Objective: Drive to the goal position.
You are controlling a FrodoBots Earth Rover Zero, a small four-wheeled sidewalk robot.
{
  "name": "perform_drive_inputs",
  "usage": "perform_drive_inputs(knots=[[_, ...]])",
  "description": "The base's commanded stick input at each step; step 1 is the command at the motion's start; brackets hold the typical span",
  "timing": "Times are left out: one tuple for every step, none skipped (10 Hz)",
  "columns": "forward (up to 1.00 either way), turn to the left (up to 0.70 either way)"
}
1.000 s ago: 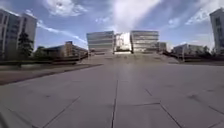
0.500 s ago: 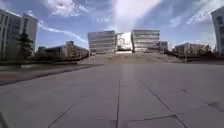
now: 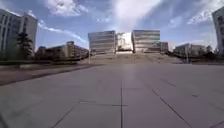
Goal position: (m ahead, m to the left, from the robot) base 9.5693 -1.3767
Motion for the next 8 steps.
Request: perform_drive_inputs(knots=[[0.7,-0.13],[0.7,-0.05],[0.7,0.0],[0.7,0.0],[0.7,0.0],[0.7,0.0],[0.7,0.0],[0.7,0.0]])
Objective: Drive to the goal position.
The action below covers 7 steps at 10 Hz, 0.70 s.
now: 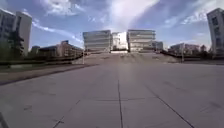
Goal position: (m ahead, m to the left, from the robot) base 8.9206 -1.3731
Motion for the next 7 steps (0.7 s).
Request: perform_drive_inputs(knots=[[0.7,0.0],[0.7,0.0],[0.7,0.0],[0.7,0.0],[0.7,0.0],[0.7,0.0],[0.7,0.0]])
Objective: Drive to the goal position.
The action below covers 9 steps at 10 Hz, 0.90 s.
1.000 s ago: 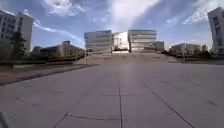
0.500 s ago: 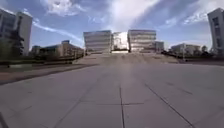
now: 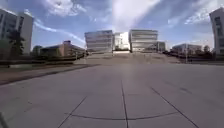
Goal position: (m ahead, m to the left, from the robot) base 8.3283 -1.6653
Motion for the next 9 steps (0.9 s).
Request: perform_drive_inputs(knots=[[0.7,0.0],[0.7,0.0],[0.7,0.0],[0.7,0.0],[0.7,0.0],[0.7,0.0],[0.7,0.0],[0.7,0.0],[0.7,0.0]])
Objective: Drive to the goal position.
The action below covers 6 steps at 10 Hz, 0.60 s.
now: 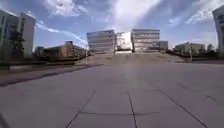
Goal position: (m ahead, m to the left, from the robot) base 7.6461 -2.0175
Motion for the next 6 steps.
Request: perform_drive_inputs(knots=[[0.7,0.0],[0.7,0.0],[0.7,0.0],[0.7,0.0],[0.7,0.0],[0.7,0.0]])
